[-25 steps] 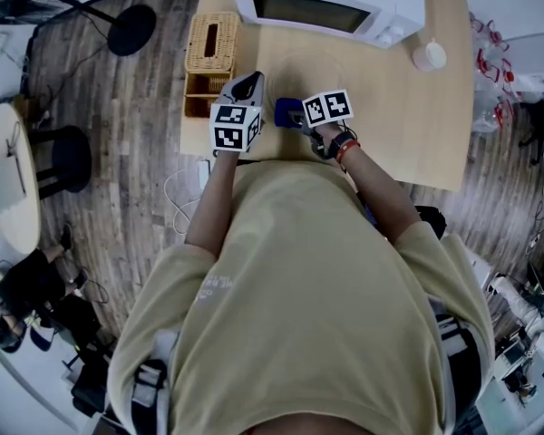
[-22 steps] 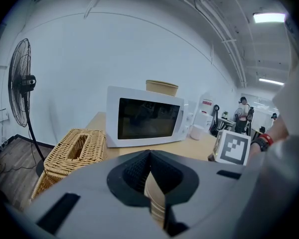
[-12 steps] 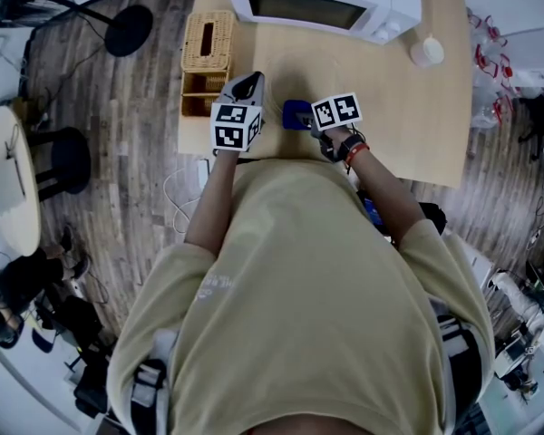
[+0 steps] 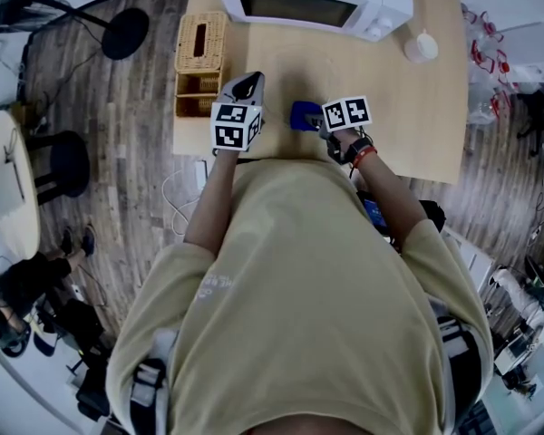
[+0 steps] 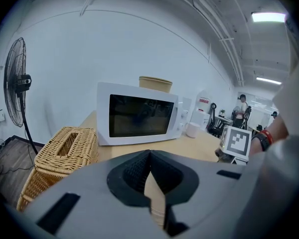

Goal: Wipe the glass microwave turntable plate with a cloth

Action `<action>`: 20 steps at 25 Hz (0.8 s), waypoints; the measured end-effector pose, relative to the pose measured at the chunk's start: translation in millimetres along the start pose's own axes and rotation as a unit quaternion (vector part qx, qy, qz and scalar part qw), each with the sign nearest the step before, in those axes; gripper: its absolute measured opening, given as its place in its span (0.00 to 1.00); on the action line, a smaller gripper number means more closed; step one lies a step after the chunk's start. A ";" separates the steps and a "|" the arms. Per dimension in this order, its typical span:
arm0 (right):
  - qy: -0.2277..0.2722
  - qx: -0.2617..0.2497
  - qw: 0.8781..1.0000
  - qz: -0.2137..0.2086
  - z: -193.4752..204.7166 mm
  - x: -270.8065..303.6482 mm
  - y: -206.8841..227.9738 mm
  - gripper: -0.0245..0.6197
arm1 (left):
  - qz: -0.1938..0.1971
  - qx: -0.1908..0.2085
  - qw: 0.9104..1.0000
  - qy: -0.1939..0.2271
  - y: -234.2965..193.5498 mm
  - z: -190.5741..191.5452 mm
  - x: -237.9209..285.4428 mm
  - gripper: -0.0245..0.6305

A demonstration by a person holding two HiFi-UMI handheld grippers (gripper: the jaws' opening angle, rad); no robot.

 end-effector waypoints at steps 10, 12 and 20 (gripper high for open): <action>0.025 0.020 0.999 0.004 12.1 -21.1 23.9 0.22 | 0.001 0.005 1.000 -0.003 24.8 -1.6 7.6 0.07; 0.033 0.027 0.999 0.003 13.9 -24.2 29.0 0.22 | 0.000 0.005 1.000 -0.006 28.9 -1.0 9.3 0.07; 0.066 0.059 0.996 0.025 26.3 -43.4 31.2 0.21 | 0.019 -0.005 1.000 -0.005 36.7 -1.7 -1.8 0.07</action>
Point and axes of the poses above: the fingertips, and each gripper's own axes: x forward along the fingers, y to its right, z out of its underside, the point moved 8 cm from there along -x, backward along the fingers, and after that the axes turned 14 degrees about -y, right-handed, at the moved point
